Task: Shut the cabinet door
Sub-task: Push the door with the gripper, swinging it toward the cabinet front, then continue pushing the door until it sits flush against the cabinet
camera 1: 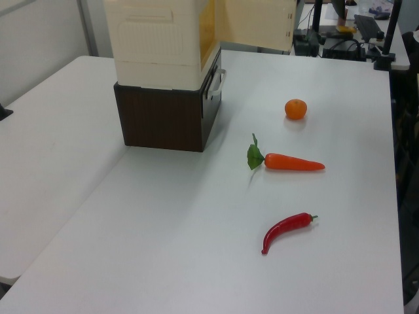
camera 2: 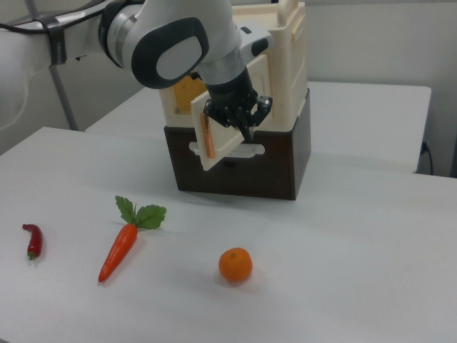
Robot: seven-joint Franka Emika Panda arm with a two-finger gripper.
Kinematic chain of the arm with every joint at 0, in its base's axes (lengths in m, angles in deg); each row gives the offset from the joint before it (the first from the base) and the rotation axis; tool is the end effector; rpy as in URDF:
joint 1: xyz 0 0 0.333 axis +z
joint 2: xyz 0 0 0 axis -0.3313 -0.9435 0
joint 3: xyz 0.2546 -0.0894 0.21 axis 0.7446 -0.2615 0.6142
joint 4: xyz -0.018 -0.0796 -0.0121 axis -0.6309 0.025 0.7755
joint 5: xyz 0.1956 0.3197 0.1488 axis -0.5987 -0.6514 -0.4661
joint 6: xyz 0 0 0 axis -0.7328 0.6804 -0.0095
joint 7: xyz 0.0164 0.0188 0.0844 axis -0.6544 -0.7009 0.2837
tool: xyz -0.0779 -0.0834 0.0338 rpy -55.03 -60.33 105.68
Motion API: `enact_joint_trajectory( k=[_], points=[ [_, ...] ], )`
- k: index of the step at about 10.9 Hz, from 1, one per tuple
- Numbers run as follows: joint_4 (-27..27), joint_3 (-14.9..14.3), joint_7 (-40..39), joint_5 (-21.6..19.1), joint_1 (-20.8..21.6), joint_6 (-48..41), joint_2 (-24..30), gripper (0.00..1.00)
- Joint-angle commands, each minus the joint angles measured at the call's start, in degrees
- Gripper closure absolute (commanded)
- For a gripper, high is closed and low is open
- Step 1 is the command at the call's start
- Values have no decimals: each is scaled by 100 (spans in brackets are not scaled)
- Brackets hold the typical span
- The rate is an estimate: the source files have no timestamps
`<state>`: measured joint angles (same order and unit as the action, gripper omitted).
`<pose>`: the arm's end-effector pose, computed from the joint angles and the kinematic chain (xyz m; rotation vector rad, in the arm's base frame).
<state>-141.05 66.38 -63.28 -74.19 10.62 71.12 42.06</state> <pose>0.6276 -0.2185 0.6234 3.0272 0.3840 0.6066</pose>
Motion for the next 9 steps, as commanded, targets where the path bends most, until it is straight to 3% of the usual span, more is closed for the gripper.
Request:
enact_joint_trajectory(
  k=[1,6,9],
  points=[
    [-108,-42,23,-101,126,-173,72,94],
    [-90,-34,15,-110,178,-297,116,90],
    [-108,-34,23,-136,634,-297,90,90]
  ],
)
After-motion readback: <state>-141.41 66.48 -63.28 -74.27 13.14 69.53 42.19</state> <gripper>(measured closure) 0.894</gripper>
